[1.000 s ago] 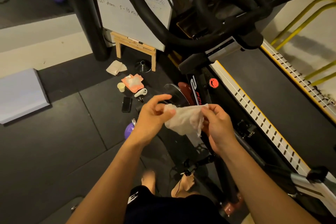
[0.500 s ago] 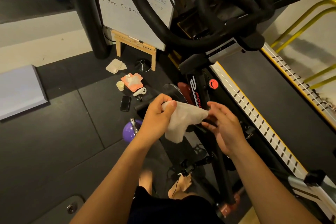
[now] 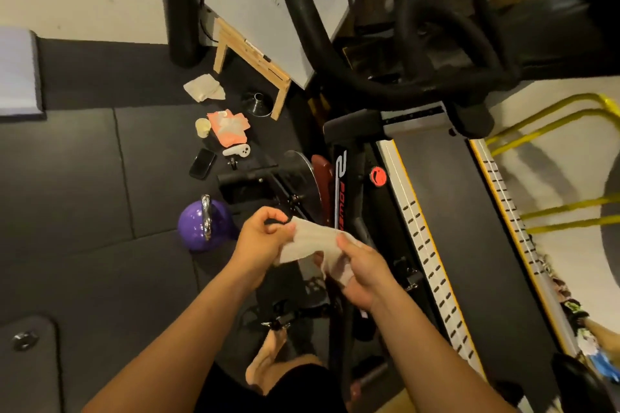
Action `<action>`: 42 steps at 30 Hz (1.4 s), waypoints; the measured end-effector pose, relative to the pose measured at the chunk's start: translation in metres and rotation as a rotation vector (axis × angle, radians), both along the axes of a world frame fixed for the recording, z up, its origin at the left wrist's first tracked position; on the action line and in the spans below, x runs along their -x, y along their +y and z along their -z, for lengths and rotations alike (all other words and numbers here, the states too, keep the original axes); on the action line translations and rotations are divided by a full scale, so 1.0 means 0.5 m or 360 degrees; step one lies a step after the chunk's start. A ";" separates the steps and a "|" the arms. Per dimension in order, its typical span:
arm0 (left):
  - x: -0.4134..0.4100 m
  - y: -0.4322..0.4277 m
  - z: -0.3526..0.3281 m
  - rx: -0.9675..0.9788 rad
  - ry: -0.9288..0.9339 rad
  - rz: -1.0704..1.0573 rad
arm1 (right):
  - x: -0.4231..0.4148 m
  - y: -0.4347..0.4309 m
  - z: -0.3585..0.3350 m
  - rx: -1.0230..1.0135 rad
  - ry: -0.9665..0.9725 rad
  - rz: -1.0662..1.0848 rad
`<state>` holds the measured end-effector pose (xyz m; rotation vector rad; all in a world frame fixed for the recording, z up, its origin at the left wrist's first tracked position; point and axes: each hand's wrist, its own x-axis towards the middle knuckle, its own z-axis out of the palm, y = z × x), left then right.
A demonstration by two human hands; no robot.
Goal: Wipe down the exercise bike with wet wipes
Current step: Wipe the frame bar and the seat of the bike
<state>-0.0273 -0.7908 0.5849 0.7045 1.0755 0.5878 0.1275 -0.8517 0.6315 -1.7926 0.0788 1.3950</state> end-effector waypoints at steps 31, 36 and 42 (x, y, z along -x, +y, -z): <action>-0.392 -0.097 0.346 0.0195 -0.0145 -0.0192 | -0.309 0.502 0.117 0.1002 -0.3683 -0.3798; -0.405 -0.056 0.303 -0.0004 -0.0131 -0.0134 | -0.336 0.378 0.049 0.0593 -0.3572 -0.3810; -0.525 -0.055 0.303 -0.0249 0.0176 0.0369 | -0.318 0.474 0.106 0.0503 -0.3649 -0.3962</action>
